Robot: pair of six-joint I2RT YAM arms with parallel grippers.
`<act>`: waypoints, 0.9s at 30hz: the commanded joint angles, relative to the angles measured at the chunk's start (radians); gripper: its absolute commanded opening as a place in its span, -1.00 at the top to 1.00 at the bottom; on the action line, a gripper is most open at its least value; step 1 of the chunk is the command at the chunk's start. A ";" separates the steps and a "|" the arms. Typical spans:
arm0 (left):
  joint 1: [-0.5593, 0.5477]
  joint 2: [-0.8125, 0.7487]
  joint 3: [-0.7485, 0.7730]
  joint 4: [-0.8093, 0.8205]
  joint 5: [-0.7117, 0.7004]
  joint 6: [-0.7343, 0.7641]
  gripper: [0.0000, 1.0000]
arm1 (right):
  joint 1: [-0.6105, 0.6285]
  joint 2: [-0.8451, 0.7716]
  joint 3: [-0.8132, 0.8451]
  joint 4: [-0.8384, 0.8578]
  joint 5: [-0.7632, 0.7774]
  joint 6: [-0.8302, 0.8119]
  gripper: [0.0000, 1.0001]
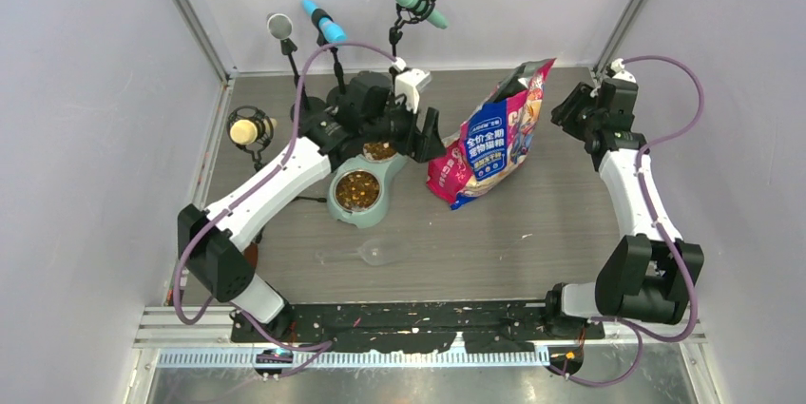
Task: Serve the pet food
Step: Adjust the pet food bag at the center of the board, then close the pet food bag at the center of the board.
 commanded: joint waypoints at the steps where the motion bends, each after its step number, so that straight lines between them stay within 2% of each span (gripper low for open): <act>1: -0.003 0.002 0.156 -0.016 -0.022 0.034 -0.52 | 0.000 -0.070 0.061 -0.035 0.050 -0.054 -0.02; 7: -0.044 0.088 0.251 0.008 -0.016 0.078 -0.65 | 0.000 -0.112 0.062 -0.042 0.027 -0.072 -0.19; 11: -0.080 0.120 0.246 0.041 -0.034 0.092 -0.68 | 0.000 -0.126 0.066 -0.059 0.021 -0.082 -0.21; 17: -0.104 0.187 0.262 0.128 -0.135 0.049 -0.66 | 0.000 -0.142 0.084 -0.080 -0.005 -0.084 -0.21; 20: -0.105 0.216 0.279 0.146 -0.174 0.048 -0.49 | 0.000 -0.151 0.102 -0.103 -0.013 -0.096 -0.21; 22: -0.104 0.226 0.283 0.148 -0.185 0.059 -0.26 | 0.000 -0.158 0.113 -0.120 -0.012 -0.108 -0.21; 25: -0.105 0.221 0.281 0.145 -0.196 0.080 0.17 | 0.000 -0.166 0.132 -0.143 -0.013 -0.125 -0.21; 27: -0.104 0.215 0.289 0.131 -0.175 0.108 0.63 | 0.000 -0.170 0.144 -0.155 -0.015 -0.137 -0.21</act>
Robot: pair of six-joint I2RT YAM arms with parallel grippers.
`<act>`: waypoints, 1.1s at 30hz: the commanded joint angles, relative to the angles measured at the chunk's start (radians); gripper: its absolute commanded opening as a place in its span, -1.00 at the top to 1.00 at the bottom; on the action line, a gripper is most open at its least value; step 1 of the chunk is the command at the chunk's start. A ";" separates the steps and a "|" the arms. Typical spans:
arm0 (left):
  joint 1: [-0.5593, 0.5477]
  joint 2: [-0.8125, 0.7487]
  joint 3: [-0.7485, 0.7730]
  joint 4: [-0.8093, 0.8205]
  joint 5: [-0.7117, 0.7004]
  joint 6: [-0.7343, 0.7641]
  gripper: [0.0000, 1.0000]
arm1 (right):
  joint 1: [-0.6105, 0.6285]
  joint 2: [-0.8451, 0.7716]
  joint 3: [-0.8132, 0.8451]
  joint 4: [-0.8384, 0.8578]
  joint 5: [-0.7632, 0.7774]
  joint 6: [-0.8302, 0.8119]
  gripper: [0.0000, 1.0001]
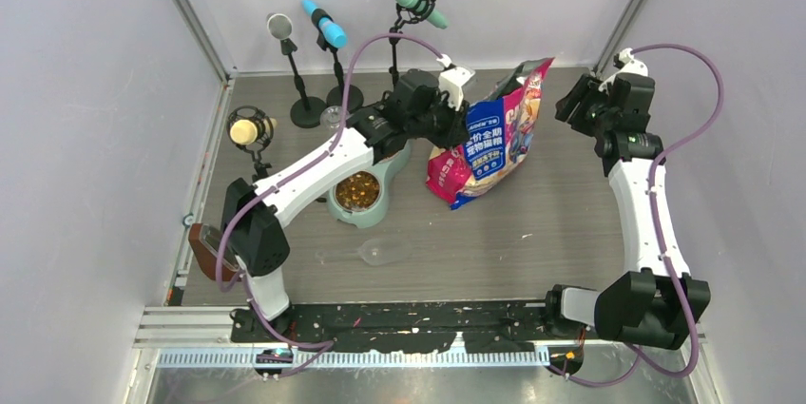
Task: Serve the pet food
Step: Close the pet food bag at the center of the board.
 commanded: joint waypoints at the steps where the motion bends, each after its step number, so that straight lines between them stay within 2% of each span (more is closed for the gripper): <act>1: 0.003 -0.026 0.065 0.040 -0.001 0.071 0.86 | 0.000 -0.046 0.076 -0.021 -0.015 -0.052 -0.21; 2: 0.003 -0.030 0.078 0.023 0.013 0.092 1.00 | 0.000 -0.048 0.080 -0.025 -0.016 -0.063 -0.21; 7: 0.013 -0.074 0.104 -0.110 0.152 0.268 1.00 | 0.000 -0.061 0.130 -0.034 -0.102 -0.141 -0.21; 11: 0.066 -0.126 0.095 -0.206 0.373 0.374 1.00 | 0.000 -0.074 0.163 -0.044 -0.223 -0.233 -0.24; 14: 0.108 -0.142 0.120 -0.313 0.531 0.472 1.00 | 0.000 -0.076 0.189 -0.063 -0.385 -0.379 -0.29; 19: 0.171 -0.138 0.167 -0.406 0.606 0.551 1.00 | 0.004 -0.044 0.265 -0.153 -0.688 -0.614 -0.32; 23: 0.198 -0.117 0.195 -0.410 0.596 0.537 1.00 | 0.067 -0.025 0.333 -0.218 -0.775 -0.770 -0.38; 24: 0.201 -0.111 0.202 -0.409 0.584 0.531 0.91 | 0.116 -0.011 0.361 -0.249 -0.770 -0.798 -0.40; 28: 0.202 -0.095 0.214 -0.378 0.553 0.494 0.02 | 0.268 0.066 0.441 -0.341 -0.706 -0.913 -0.52; 30: 0.202 -0.092 0.206 -0.350 0.546 0.465 -0.14 | 0.319 0.109 0.467 -0.355 -0.673 -0.925 -0.63; 31: 0.202 -0.090 0.198 -0.335 0.541 0.456 -0.17 | 0.337 0.121 0.476 -0.354 -0.639 -0.929 -0.85; 33: 0.202 -0.090 0.182 -0.315 0.538 0.441 -0.18 | 0.393 0.140 0.472 -0.345 -0.571 -0.972 -0.97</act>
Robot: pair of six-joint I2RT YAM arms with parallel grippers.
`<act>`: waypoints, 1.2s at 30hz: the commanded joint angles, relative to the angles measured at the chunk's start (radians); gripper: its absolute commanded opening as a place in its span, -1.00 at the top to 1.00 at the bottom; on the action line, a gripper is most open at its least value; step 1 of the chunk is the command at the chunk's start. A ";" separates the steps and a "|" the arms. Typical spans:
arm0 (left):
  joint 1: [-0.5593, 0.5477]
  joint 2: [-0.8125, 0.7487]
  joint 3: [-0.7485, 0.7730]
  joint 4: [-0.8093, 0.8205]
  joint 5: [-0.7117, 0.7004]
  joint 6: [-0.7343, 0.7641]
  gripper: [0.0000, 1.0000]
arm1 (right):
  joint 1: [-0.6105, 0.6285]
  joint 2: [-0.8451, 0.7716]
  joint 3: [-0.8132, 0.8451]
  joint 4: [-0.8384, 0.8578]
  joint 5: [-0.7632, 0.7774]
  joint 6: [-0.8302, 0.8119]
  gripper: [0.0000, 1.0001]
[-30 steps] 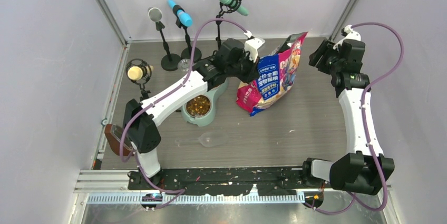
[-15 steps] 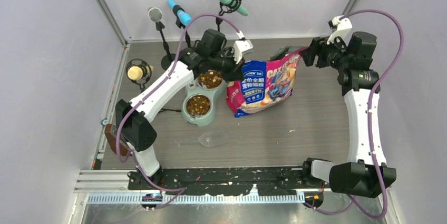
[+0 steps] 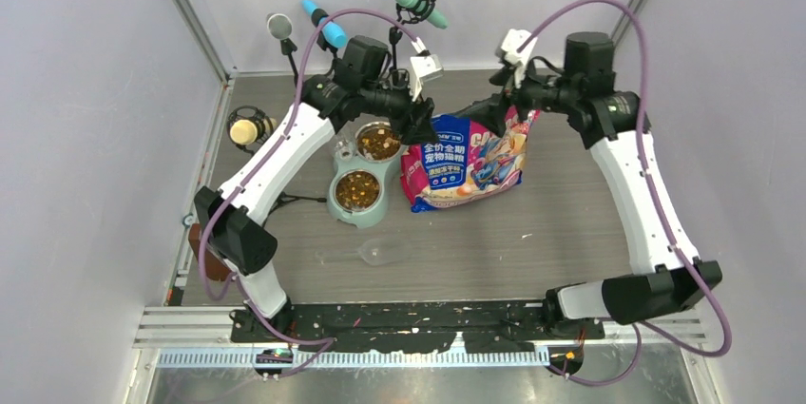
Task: Serve the pet food
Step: Close the pet food bag at the center of the board.
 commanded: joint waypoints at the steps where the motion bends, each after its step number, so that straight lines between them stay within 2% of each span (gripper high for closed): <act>1: 0.000 -0.041 0.007 0.073 0.035 -0.042 -0.18 | 0.098 0.049 0.031 -0.030 0.117 -0.134 -0.98; 6: 0.000 -0.026 0.000 0.075 0.023 -0.044 -0.01 | 0.117 0.116 0.075 -0.070 0.097 -0.248 -0.98; 12: 0.001 0.005 0.030 0.045 0.002 -0.041 0.22 | 0.117 0.247 0.253 -0.285 0.116 -0.391 -0.74; 16: 0.008 0.031 0.065 -0.014 0.018 -0.028 0.41 | 0.117 0.326 0.365 -0.417 0.145 -0.450 -0.42; 18: 0.015 0.040 0.082 -0.043 0.040 -0.019 0.48 | 0.117 0.341 0.380 -0.436 0.150 -0.463 -0.08; 20: 0.022 0.044 0.087 -0.053 0.047 -0.018 0.54 | 0.117 0.347 0.383 -0.442 0.147 -0.468 -0.01; 23: 0.032 0.044 0.085 -0.055 0.051 -0.021 0.64 | 0.117 0.349 0.386 -0.444 0.143 -0.474 -0.03; 26: 0.046 0.046 0.082 -0.058 0.049 -0.019 0.98 | 0.118 0.348 0.388 -0.437 0.126 -0.479 -0.29; 28: 0.057 0.044 0.079 -0.058 0.055 -0.017 1.00 | 0.119 0.345 0.388 -0.433 0.116 -0.485 -0.37; 31: 0.074 0.027 0.066 -0.059 0.062 0.002 1.00 | 0.119 0.355 0.398 -0.438 0.129 -0.492 -0.38; 36: 0.106 0.002 0.038 -0.067 0.108 0.051 1.00 | 0.119 0.409 0.471 -0.540 0.231 -0.530 -0.22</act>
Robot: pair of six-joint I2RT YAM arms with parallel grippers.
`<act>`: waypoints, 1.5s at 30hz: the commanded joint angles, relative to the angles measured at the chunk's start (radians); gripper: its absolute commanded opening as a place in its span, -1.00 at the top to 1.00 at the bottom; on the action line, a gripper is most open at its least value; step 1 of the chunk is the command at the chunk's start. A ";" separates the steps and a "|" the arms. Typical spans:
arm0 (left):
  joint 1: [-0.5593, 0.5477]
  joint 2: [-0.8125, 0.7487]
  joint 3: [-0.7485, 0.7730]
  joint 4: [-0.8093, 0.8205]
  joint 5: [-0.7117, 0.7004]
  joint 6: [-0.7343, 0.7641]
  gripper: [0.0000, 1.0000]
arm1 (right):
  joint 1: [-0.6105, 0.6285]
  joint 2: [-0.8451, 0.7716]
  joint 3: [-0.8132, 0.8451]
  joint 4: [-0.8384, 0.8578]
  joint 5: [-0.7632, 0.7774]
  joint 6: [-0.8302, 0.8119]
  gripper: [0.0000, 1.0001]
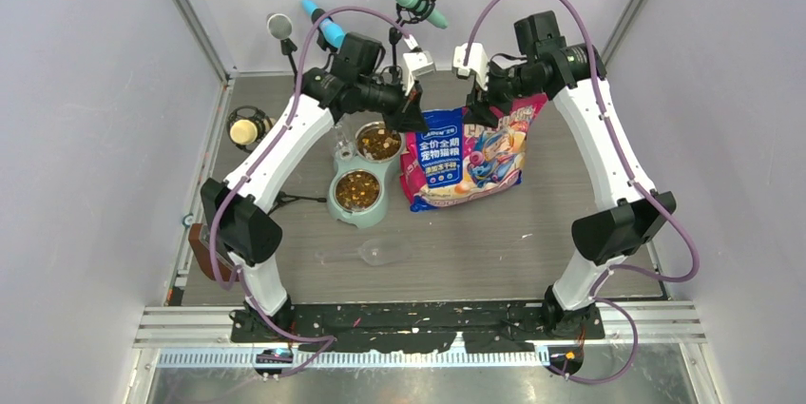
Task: Serve the pet food
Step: Close the pet food bag at the center of the board.
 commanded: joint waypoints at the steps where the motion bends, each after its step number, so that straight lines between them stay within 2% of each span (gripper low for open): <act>1: 0.052 -0.052 -0.009 -0.017 0.059 0.062 1.00 | -0.002 0.047 0.113 -0.084 0.108 -0.052 -0.20; 4: 0.064 -0.050 -0.011 -0.019 0.097 0.067 1.00 | -0.003 0.058 0.129 -0.090 0.120 -0.061 -0.07; 6: 0.067 -0.047 -0.008 -0.017 0.112 0.067 1.00 | -0.003 0.074 0.152 -0.109 0.118 -0.069 0.08; 7: 0.067 -0.045 -0.004 -0.017 0.116 0.068 1.00 | -0.003 0.080 0.160 -0.116 0.115 -0.073 0.22; 10: 0.067 -0.038 0.005 -0.020 0.120 0.066 1.00 | -0.003 0.097 0.175 -0.131 0.109 -0.079 0.38; 12: 0.067 -0.036 0.009 -0.021 0.117 0.062 0.90 | -0.002 0.101 0.178 -0.130 0.100 -0.079 0.52; 14: 0.067 -0.032 0.011 -0.021 0.118 0.056 0.59 | -0.002 0.100 0.180 -0.126 0.084 -0.081 0.56; 17: 0.067 -0.030 0.010 -0.017 0.150 0.052 0.30 | 0.000 0.092 0.180 -0.122 0.079 -0.080 0.35; 20: 0.063 -0.031 -0.004 0.000 0.202 0.047 0.25 | 0.001 0.077 0.167 -0.126 0.061 -0.089 0.14; 25: 0.052 -0.024 -0.013 0.005 0.233 0.061 0.28 | 0.002 0.044 0.128 -0.136 -0.035 -0.121 0.03; 32: 0.039 -0.014 -0.012 -0.018 0.259 0.103 0.33 | 0.035 0.076 0.153 -0.154 -0.143 -0.148 -0.07; 37: 0.026 -0.022 -0.025 -0.063 0.188 0.165 0.45 | 0.061 0.071 0.147 -0.166 -0.199 -0.160 -0.12; 45: 0.024 -0.027 -0.034 -0.074 0.123 0.183 0.71 | 0.093 0.064 0.102 -0.151 -0.173 -0.149 -0.16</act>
